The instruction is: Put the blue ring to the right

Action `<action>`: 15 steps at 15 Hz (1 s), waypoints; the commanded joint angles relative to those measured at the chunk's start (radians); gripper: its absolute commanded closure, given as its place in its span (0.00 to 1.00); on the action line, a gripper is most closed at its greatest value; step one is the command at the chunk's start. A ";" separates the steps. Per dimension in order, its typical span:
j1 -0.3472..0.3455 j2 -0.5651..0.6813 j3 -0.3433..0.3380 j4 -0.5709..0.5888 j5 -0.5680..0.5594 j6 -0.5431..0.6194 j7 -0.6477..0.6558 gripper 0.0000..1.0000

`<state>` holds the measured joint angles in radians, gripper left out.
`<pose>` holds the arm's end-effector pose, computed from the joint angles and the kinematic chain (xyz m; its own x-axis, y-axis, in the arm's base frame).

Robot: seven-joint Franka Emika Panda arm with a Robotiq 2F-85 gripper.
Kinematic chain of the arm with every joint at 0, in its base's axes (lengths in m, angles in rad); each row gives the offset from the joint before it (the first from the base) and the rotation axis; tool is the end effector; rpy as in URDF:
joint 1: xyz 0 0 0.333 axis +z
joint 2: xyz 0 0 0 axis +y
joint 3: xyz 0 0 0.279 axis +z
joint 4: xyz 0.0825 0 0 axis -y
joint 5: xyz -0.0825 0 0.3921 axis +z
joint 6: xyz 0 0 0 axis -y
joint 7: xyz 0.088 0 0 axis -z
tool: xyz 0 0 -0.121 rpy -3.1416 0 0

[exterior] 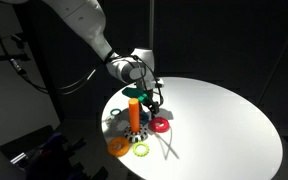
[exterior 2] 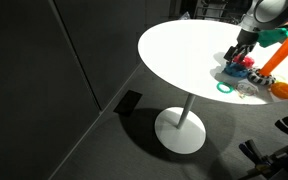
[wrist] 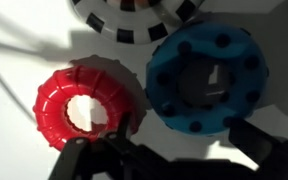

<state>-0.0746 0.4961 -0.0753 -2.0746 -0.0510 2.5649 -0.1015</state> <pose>0.5675 -0.0873 0.1330 0.9999 0.0030 -0.0131 0.0038 -0.9980 0.0623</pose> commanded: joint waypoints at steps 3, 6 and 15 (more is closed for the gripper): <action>-0.054 -0.025 0.045 -0.021 0.045 -0.017 -0.065 0.00; -0.081 -0.041 0.073 -0.034 0.086 -0.027 -0.121 0.00; -0.072 -0.071 0.041 -0.065 0.063 -0.036 -0.104 0.00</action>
<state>-0.1449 0.4625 -0.0220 -2.1077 0.0272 2.5491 -0.2054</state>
